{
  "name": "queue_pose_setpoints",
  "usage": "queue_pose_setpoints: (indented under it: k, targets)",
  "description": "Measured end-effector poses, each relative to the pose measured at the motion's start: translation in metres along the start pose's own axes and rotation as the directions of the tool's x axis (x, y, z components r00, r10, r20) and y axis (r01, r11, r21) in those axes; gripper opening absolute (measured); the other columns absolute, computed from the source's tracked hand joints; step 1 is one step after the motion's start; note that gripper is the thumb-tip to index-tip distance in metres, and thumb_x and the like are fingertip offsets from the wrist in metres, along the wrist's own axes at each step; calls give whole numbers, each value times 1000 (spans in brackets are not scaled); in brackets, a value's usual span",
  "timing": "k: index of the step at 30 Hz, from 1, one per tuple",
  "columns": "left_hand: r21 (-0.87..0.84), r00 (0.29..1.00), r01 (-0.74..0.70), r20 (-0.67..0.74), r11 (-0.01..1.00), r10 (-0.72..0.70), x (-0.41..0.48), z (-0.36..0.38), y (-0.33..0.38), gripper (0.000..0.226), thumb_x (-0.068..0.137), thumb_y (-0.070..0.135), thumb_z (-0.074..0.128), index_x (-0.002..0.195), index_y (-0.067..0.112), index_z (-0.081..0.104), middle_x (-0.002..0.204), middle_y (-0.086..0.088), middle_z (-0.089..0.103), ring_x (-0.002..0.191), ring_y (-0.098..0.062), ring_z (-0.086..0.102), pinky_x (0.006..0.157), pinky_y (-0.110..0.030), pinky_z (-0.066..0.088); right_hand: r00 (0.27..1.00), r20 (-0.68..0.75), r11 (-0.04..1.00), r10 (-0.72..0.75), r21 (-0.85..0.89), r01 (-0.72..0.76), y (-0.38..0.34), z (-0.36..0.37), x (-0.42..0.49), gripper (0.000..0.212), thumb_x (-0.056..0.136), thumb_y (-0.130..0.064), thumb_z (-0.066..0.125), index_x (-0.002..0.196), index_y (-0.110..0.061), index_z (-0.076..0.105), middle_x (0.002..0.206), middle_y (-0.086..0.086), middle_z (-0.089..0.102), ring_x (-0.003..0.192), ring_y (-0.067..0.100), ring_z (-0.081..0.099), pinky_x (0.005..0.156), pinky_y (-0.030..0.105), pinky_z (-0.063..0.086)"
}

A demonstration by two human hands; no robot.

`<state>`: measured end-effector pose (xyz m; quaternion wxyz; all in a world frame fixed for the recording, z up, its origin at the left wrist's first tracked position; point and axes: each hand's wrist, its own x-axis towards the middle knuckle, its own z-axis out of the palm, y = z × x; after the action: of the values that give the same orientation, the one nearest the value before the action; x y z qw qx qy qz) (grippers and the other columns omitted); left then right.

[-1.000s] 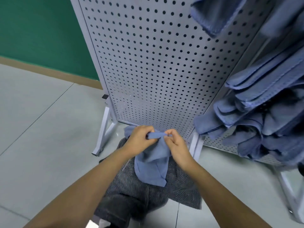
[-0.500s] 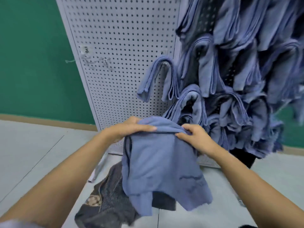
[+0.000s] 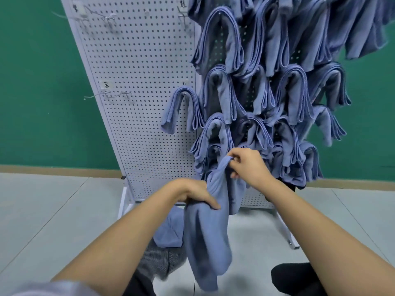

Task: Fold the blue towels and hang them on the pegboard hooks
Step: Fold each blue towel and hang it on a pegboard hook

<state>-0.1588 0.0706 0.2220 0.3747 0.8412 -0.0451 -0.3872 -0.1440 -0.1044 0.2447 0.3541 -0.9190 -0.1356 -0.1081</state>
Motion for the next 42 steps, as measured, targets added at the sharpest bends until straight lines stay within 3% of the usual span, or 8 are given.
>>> queue_pose_setpoints:
  k: [4, 7, 15, 19, 24, 33, 39, 42]
  targets:
    - [-530, 989, -93, 45, 843, 138, 14, 4, 8, 11, 94, 15, 56, 102, 11, 62, 103, -9, 66, 94, -18, 63, 88, -30, 50, 999, -20, 992, 24, 124, -22, -1, -6, 2, 16, 92, -11, 56, 107, -14, 60, 78, 9, 68, 68, 18, 65, 73, 34, 55]
    - [-784, 959, -239, -98, 573, 267, 11, 2, 21, 23, 96, 17, 50, 76, 17, 62, 82, -3, 64, 76, -14, 62, 75, -28, 50, 990, -43, 937, 136, 331, -114, 9, -20, 2, 10, 93, -17, 59, 101, -13, 55, 81, 12, 68, 65, 17, 65, 70, 35, 56]
    - [-805, 802, -583, -548, 110, 239, 5, -4, 48, 29, 101, 27, 41, 101, 6, 62, 103, -13, 67, 106, -22, 61, 81, -35, 50, 957, -71, 919, 281, 306, -247, 33, -31, -8, 34, 96, -31, 54, 74, -5, 54, 61, -1, 46, 58, 13, 41, 59, 27, 35]
    - [-803, 785, -595, -579, 9, 223, 1, -13, 51, 35, 101, 30, 41, 109, 2, 61, 101, -16, 67, 101, -25, 62, 87, -38, 50, 918, 176, 772, 356, 498, -395, 30, -26, -18, 33, 97, -38, 50, 80, -11, 59, 72, 0, 53, 64, 12, 48, 62, 24, 44]
    - [-831, 814, -553, -524, 58, 249, -6, -8, 56, 33, 100, 31, 46, 103, 5, 66, 92, -14, 72, 90, -22, 68, 82, -37, 51, 828, 452, 621, 332, 556, -553, 28, -16, -24, 27, 92, -46, 56, 85, -20, 60, 82, -2, 58, 73, 13, 51, 71, 25, 46]
    - [-785, 835, -531, -549, 320, 39, -4, -29, 19, 27, 89, 37, 63, 100, 12, 68, 97, -7, 72, 94, -18, 68, 85, -33, 53, 923, 134, 466, 361, 831, -304, 41, -40, -15, 15, 96, -21, 55, 89, -18, 67, 68, -6, 68, 65, 10, 58, 70, 25, 47]
    - [-683, 718, -582, -686, 441, -115, 3, -44, -15, 33, 88, 31, 67, 109, 6, 66, 110, -11, 69, 94, -20, 66, 77, -33, 55, 905, 102, 452, 412, 840, -301, 56, -52, -16, 15, 96, -21, 56, 98, -14, 68, 86, -2, 72, 79, 10, 64, 77, 24, 50]
    - [-664, 675, -569, -714, 485, -185, 4, -48, -24, 33, 91, 27, 64, 115, 5, 63, 112, -9, 67, 96, -21, 64, 69, -28, 52, 885, 70, 450, 459, 841, -300, 58, -59, -18, 14, 96, -21, 55, 95, -15, 67, 76, -5, 71, 63, 4, 64, 54, 19, 50]
